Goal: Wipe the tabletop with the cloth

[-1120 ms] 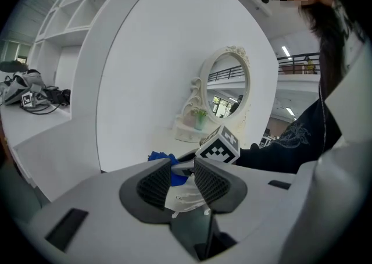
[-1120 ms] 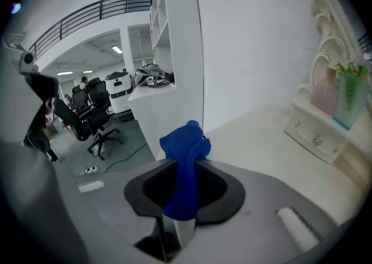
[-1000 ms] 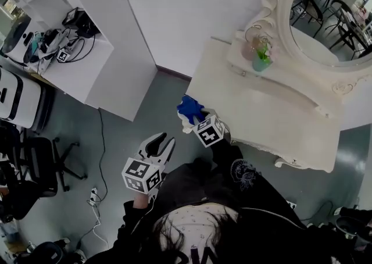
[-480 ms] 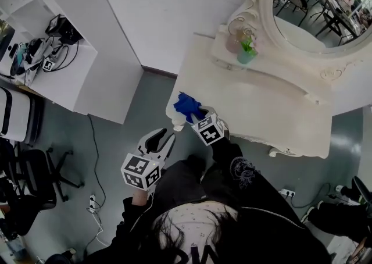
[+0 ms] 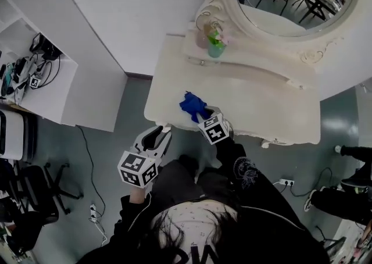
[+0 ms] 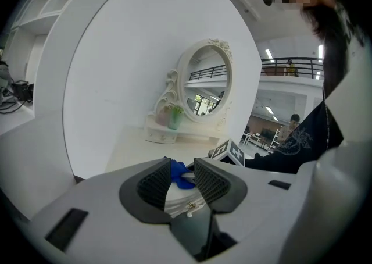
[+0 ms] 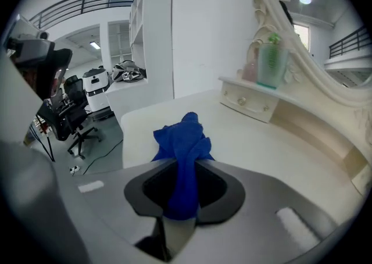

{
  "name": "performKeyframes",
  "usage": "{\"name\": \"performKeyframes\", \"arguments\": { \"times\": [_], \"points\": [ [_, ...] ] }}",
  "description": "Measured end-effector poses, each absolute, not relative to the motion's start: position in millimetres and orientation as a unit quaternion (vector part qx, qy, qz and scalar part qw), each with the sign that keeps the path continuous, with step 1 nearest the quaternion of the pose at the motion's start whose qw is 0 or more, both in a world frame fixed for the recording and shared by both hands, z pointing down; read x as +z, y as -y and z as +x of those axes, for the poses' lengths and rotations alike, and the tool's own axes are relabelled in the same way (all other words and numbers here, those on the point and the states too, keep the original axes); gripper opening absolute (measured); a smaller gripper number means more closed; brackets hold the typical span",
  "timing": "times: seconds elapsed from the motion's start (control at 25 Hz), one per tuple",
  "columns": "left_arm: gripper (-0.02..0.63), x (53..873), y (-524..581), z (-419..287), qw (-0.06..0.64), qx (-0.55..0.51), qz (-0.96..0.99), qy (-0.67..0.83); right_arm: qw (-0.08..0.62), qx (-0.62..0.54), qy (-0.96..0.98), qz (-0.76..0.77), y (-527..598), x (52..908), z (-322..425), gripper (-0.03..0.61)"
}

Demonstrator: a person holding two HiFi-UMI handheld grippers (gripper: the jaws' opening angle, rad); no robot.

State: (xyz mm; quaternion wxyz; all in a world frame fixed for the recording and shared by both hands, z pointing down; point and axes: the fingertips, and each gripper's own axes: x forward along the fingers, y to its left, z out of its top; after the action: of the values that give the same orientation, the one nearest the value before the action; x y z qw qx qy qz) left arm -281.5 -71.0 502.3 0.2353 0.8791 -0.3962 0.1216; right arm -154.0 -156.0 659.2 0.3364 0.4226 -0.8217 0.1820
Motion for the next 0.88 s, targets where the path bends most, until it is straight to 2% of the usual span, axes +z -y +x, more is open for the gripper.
{"name": "performKeyframes", "arguments": {
  "times": [0.88],
  "points": [
    [0.124,495,32,-18,0.204,0.163,0.926,0.274,0.294,0.247,0.71,0.59,73,663,209,0.086]
  ]
}}
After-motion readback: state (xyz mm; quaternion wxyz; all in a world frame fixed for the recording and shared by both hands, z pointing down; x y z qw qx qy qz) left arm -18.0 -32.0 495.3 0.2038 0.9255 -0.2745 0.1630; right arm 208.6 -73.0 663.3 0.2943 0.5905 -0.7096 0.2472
